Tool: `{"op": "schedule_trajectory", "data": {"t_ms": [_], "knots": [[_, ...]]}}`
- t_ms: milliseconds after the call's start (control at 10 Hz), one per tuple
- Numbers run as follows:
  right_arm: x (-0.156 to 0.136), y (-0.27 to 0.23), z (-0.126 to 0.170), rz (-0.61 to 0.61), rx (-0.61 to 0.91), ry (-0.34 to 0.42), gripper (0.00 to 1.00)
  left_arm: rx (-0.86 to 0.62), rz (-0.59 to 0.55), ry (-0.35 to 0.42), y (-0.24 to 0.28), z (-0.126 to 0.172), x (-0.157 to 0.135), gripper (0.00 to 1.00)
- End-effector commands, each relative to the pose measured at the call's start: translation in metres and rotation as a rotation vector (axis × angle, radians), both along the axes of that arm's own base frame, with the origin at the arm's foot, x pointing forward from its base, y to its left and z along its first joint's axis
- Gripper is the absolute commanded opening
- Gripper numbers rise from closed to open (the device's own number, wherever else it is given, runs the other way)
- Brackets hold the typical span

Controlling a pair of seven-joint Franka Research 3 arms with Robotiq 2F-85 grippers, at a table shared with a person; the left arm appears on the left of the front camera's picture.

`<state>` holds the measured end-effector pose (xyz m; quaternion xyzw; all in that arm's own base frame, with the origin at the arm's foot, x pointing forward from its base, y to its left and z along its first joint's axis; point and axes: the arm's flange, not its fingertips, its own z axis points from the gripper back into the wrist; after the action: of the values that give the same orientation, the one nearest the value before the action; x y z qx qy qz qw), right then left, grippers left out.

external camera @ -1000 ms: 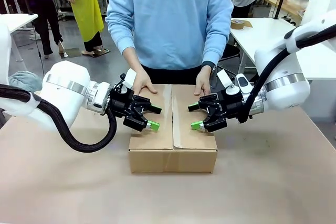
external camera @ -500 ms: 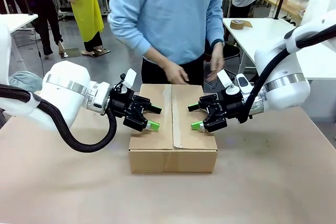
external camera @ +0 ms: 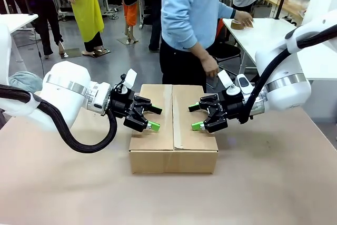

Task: Pack the gift set into the box.
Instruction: Press and hold the closed box until the human finishes sealing it.

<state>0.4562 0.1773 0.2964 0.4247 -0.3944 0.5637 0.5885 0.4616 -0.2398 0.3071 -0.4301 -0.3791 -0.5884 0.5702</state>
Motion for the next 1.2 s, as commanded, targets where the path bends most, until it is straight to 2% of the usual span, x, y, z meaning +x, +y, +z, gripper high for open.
{"op": "schedule_trajectory", "data": {"t_ms": [0, 1100], "knots": [[-0.0010, 0.0003, -0.0009, 0.000, -0.006, -0.002, 1.00, -0.006, -0.001, -0.007, -0.0012, -0.0024, -0.0032, 1.00], [-0.0010, 0.0003, -0.0009, 0.000, -0.006, -0.002, 1.00, -0.006, -0.001, -0.007, -0.0012, -0.0024, -0.0032, 1.00]]}}
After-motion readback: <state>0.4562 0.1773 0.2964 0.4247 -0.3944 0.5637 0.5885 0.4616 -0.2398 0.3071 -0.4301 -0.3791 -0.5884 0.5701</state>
